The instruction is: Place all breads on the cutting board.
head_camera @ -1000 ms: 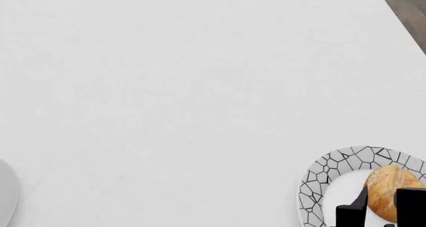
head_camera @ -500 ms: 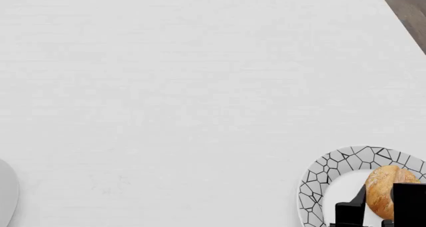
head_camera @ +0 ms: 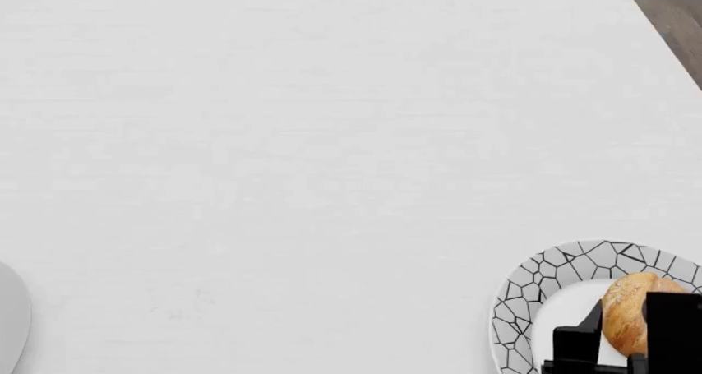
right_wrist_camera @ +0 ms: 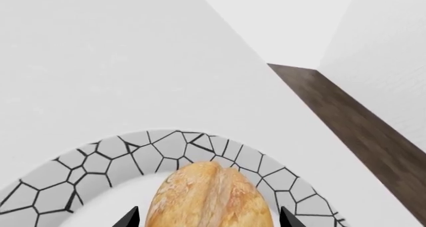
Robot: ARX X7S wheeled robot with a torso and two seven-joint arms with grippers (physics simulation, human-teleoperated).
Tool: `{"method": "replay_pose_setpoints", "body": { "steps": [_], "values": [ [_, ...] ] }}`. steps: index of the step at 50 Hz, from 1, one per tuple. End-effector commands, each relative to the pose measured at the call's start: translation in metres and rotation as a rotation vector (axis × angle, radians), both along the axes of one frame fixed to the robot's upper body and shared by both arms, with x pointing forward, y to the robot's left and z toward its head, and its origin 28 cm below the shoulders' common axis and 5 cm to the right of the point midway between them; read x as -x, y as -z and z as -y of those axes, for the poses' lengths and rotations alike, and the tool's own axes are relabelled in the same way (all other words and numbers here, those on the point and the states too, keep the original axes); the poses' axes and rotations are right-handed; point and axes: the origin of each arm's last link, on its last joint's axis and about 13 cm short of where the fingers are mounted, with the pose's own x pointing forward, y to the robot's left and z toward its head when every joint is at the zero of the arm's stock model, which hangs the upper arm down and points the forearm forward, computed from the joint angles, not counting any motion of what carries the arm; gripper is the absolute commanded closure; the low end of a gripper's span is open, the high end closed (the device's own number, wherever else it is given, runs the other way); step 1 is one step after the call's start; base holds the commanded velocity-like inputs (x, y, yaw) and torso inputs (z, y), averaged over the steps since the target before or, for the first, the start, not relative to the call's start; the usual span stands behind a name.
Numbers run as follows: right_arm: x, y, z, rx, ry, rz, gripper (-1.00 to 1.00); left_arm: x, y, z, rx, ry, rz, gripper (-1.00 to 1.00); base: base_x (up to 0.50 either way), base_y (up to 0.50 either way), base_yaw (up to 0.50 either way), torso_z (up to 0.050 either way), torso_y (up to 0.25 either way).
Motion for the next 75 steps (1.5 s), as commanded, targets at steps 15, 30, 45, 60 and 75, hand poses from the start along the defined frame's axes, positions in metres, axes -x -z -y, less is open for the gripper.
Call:
{"method": "replay_pose_setpoints", "body": {
  "steps": [15, 30, 45, 60, 75],
  "values": [
    [-0.017, 0.004, 0.007, -0.041, 0.02, -0.015, -1.0, -0.004, -0.01, -0.001, -0.024, 0.022, 0.013, 1.0, 0.0, 0.0, 0.0, 0.0, 0.001],
    [-0.015, 0.0, 0.005, -0.044, 0.002, -0.001, 1.0, 0.003, -0.014, 0.006, -0.024, 0.049, 0.034, 1.0, 0.0, 0.0, 0.0, 0.0, 0.0],
    [0.01, -0.044, -0.011, 0.044, -0.039, 0.19, 1.0, 0.007, -0.02, 0.003, 0.042, 0.046, 0.117, 1.0, 0.0, 0.0, 0.0, 0.0, 0.0],
    [0.03, -0.075, -0.025, 0.122, -0.105, 0.296, 1.0, 0.027, -0.027, 0.002, 0.098, 0.092, 0.226, 1.0, 0.0, 0.0, 0.0, 0.0, 0.0],
    [0.05, -0.095, -0.038, 0.173, -0.169, 0.376, 1.0, 0.054, -0.034, 0.007, 0.098, 0.131, 0.304, 1.0, 0.0, 0.0, 0.0, 0.0, 0.0]
  ]
}}
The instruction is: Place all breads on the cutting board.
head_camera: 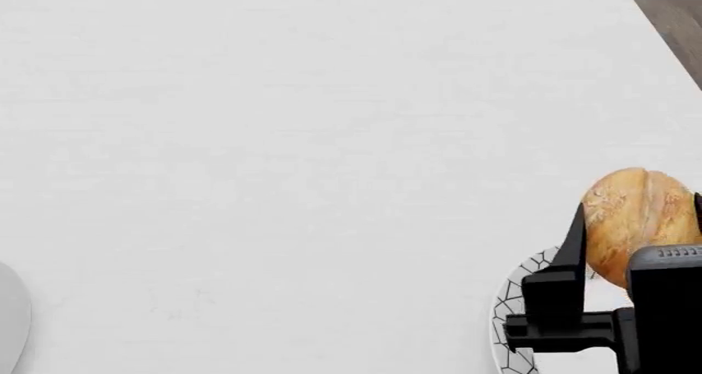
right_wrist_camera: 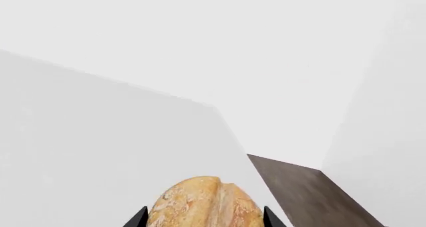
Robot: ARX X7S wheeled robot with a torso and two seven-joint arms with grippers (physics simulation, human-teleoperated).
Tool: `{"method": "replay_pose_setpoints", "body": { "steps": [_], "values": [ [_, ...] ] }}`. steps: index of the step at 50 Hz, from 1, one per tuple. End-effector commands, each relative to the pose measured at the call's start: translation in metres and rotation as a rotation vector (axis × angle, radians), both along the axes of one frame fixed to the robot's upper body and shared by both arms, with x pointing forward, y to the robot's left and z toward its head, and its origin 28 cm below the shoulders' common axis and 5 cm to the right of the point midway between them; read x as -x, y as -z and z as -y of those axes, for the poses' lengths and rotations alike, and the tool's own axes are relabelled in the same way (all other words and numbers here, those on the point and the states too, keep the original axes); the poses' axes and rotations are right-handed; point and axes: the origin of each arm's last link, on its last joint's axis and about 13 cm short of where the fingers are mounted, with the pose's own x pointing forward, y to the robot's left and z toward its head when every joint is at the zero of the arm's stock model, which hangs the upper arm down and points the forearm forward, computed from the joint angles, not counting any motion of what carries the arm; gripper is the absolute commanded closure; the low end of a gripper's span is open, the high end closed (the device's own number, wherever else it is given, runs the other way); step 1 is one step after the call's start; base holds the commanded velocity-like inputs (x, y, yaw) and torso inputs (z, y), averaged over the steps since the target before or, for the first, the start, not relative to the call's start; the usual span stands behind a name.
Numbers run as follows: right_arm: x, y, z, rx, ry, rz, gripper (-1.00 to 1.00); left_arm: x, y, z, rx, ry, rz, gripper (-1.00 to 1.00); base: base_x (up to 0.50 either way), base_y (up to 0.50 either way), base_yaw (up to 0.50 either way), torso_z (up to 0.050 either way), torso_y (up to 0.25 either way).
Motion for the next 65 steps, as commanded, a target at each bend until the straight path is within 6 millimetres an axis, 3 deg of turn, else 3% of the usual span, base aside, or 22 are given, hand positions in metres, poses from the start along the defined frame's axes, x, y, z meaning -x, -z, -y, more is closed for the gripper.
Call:
{"method": "replay_pose_setpoints", "body": {
  "steps": [1, 11, 27, 46, 65],
  "values": [
    [0.013, -0.014, -0.005, 0.033, -0.023, 0.061, 1.0, 0.017, -0.014, -0.001, -0.009, 0.017, 0.078, 1.0, 0.0, 0.0, 0.0, 0.0, 0.0],
    [0.027, -0.029, -0.014, 0.07, -0.056, 0.122, 1.0, 0.029, -0.027, -0.004, 0.005, 0.007, 0.141, 1.0, 0.0, 0.0, 0.0, 0.0, 0.0],
    [0.031, -0.052, -0.021, 0.138, -0.074, 0.194, 1.0, 0.032, -0.02, -0.01, 0.0, 0.003, 0.157, 1.0, 0.0, 0.18, 0.0, 0.0, 0.0],
    [0.028, -0.048, -0.02, 0.145, -0.073, 0.216, 1.0, 0.03, -0.028, -0.002, 0.0, 0.019, 0.152, 1.0, 0.0, 0.5, 0.0, 0.0, 0.001],
    [0.03, -0.054, -0.024, 0.164, -0.078, 0.215, 1.0, 0.033, -0.023, -0.011, 0.01, 0.017, 0.144, 1.0, 0.0, 0.5, 0.0, 0.0, 0.0]
  ]
}}
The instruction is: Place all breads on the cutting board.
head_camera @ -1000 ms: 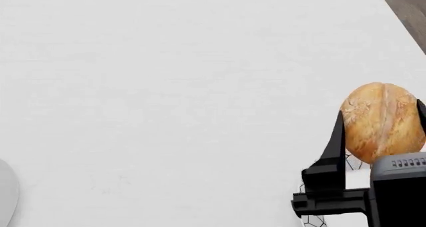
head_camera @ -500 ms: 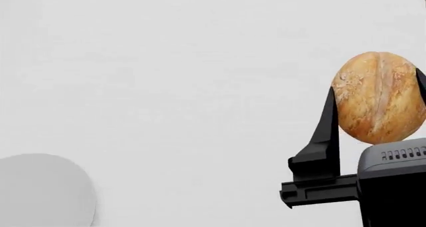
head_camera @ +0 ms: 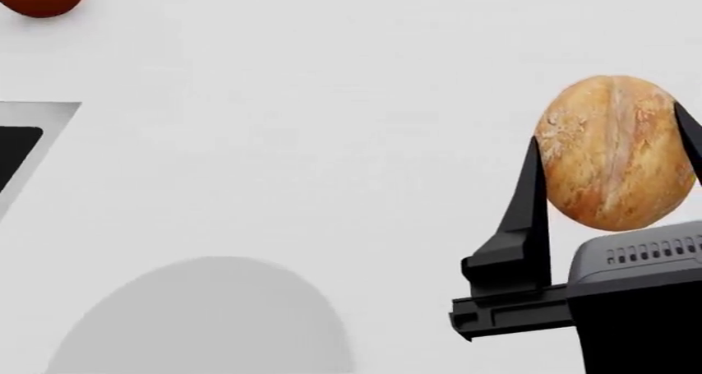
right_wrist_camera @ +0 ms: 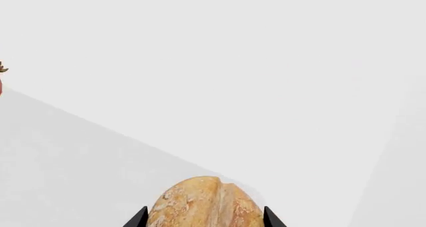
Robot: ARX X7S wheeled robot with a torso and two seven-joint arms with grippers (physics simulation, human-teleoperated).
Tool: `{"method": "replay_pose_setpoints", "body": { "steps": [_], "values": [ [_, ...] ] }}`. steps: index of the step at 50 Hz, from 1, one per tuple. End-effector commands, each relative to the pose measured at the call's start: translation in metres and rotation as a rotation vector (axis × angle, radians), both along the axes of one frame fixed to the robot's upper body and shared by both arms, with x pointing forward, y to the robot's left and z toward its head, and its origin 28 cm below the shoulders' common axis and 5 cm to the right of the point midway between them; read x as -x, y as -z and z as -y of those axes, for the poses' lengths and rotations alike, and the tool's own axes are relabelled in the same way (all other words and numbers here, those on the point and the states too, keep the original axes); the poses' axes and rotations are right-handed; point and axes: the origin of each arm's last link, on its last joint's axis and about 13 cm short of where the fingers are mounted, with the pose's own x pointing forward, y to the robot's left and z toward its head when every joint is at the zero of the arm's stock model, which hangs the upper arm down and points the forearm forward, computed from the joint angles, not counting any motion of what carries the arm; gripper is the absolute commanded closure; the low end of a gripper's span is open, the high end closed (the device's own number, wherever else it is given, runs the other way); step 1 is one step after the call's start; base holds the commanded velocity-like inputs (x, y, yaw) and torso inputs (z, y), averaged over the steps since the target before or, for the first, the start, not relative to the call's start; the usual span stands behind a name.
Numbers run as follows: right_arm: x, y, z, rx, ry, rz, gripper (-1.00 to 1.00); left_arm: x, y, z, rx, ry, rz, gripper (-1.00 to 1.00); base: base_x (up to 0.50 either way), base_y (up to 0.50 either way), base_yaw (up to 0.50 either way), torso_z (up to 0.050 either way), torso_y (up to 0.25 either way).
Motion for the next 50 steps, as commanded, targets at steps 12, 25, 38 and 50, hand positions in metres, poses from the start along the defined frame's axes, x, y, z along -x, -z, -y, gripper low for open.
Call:
{"method": "replay_pose_setpoints", "body": {
  "steps": [12, 25, 38, 50],
  "values": [
    [0.005, -0.01, -0.001, 0.018, 0.019, 0.025, 1.0, 0.002, -0.006, -0.006, -0.029, -0.013, 0.022, 1.0, 0.0, 0.5, 0.0, 0.0, 0.0],
    [0.005, -0.012, -0.003, 0.021, 0.013, 0.026, 1.0, 0.001, -0.006, -0.004, -0.031, -0.011, 0.024, 1.0, 0.0, 0.5, 0.0, 0.0, 0.0],
    [0.007, -0.014, -0.006, 0.035, 0.008, 0.028, 1.0, 0.001, -0.004, -0.006, -0.032, -0.011, 0.019, 1.0, 0.0, 0.5, 0.0, 0.0, 0.0],
    [0.007, -0.015, -0.008, 0.044, 0.004, 0.026, 1.0, 0.001, -0.006, -0.005, -0.034, -0.012, 0.02, 1.0, 0.0, 0.5, 0.0, 0.0, 0.001]
  ]
}}
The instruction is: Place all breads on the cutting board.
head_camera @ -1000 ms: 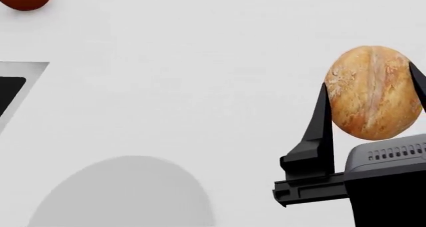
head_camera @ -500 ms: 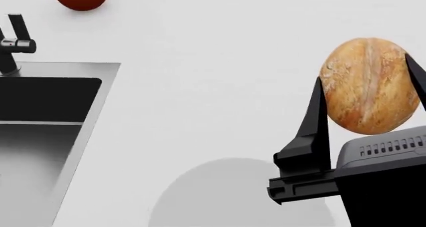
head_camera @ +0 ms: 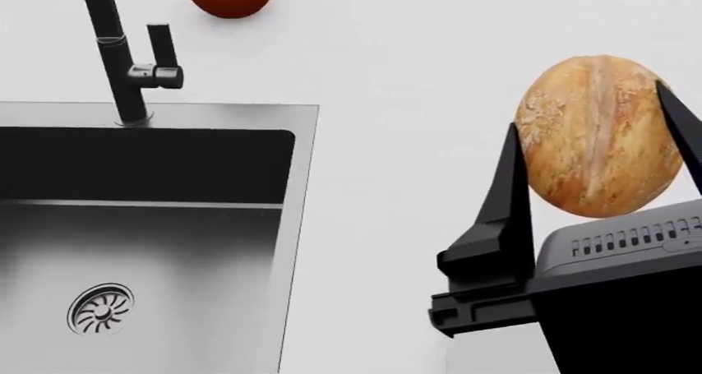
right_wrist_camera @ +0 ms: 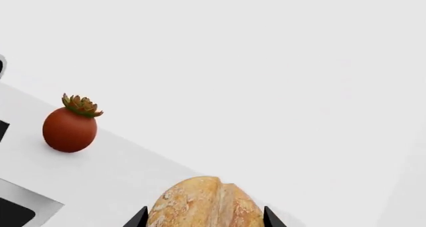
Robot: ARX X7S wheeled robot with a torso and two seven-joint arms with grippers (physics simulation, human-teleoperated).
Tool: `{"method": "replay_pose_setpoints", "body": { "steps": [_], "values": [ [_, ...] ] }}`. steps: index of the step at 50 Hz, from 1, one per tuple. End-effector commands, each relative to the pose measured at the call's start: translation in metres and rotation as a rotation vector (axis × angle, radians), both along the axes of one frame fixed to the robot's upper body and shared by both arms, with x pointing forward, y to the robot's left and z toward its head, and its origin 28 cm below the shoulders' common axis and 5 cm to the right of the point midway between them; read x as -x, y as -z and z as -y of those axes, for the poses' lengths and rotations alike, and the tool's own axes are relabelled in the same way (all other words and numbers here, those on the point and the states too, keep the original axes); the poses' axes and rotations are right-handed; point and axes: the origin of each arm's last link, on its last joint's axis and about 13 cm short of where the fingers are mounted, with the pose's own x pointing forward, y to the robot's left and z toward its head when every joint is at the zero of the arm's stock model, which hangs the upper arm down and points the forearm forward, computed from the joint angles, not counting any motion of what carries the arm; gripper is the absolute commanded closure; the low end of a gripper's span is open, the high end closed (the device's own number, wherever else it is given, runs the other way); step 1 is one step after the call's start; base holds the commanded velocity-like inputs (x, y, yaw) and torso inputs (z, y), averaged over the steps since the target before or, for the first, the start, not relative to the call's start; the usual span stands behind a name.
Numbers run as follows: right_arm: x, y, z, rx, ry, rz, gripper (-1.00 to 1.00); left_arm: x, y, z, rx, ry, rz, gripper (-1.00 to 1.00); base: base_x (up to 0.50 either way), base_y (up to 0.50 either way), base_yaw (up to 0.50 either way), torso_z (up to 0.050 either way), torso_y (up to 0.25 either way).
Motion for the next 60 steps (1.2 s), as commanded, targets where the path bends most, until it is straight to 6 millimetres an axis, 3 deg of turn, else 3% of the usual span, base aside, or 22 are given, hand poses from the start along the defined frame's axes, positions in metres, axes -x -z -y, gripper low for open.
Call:
{"method": "replay_pose_setpoints", "body": {
  "steps": [1, 60],
  "values": [
    [0.0028, -0.0027, 0.0, 0.005, 0.016, 0.015, 1.0, 0.0007, -0.0028, -0.003, -0.028, -0.016, -0.006, 1.0, 0.0, 0.5, 0.0, 0.0, 0.0],
    [0.0045, -0.0041, -0.0044, 0.021, -0.002, 0.006, 1.0, 0.0009, -0.0055, -0.003, -0.038, -0.016, -0.007, 1.0, 0.0, 0.5, 0.0, 0.0, 0.0]
  ]
}}
